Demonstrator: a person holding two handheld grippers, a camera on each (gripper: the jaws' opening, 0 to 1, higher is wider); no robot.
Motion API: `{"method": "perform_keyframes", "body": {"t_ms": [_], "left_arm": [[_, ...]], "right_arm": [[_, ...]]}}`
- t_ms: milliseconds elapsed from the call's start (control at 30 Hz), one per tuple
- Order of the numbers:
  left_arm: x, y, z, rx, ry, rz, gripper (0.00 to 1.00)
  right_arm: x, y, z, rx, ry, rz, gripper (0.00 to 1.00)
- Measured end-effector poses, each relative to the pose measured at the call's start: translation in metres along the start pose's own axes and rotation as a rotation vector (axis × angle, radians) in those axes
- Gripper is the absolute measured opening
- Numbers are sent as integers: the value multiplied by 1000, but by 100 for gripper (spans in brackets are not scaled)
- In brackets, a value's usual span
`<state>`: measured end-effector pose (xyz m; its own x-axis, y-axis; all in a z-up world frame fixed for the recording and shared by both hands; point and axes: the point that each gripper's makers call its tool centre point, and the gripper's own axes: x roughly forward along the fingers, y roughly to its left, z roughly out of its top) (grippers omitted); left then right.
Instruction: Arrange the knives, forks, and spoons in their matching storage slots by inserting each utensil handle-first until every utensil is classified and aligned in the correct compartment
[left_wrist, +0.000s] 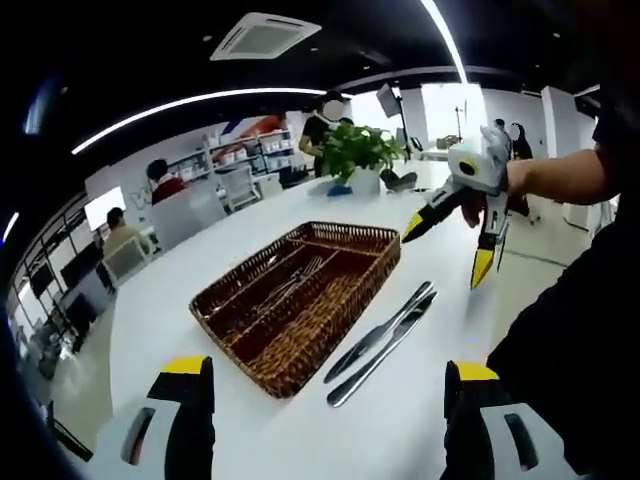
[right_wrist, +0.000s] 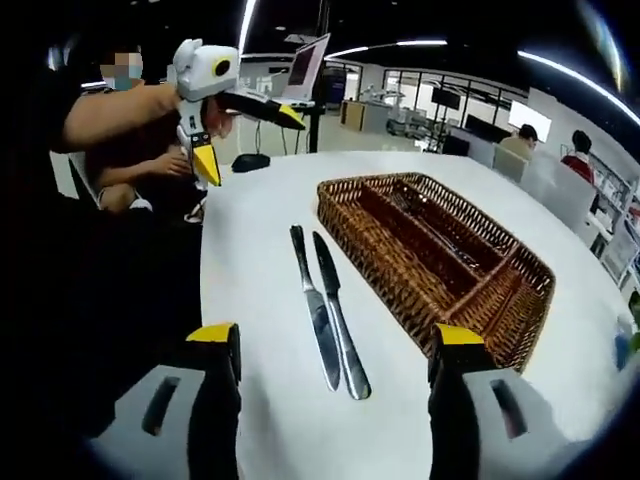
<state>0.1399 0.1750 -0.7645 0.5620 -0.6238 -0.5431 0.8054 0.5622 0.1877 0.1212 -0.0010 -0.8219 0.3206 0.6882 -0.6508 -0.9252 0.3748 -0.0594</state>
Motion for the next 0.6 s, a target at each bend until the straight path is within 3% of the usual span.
{"method": "perform_keyframes", "body": {"t_ms": [100,300,433,600], "left_arm": [[0,-2,-1,3,11,-10,100],[1,0,1,3,13,-9,100],[1,1,-1,1,16,-12,100],[2,1,-2,1,19,-10,100]], "right_arm": [[7,0,-6,-36,42,6,70],[19,10,-15,-20,102,96,63],[20,21,-19,-21,144,162,51],[27,19,-25,-9,168,166,54]]}}
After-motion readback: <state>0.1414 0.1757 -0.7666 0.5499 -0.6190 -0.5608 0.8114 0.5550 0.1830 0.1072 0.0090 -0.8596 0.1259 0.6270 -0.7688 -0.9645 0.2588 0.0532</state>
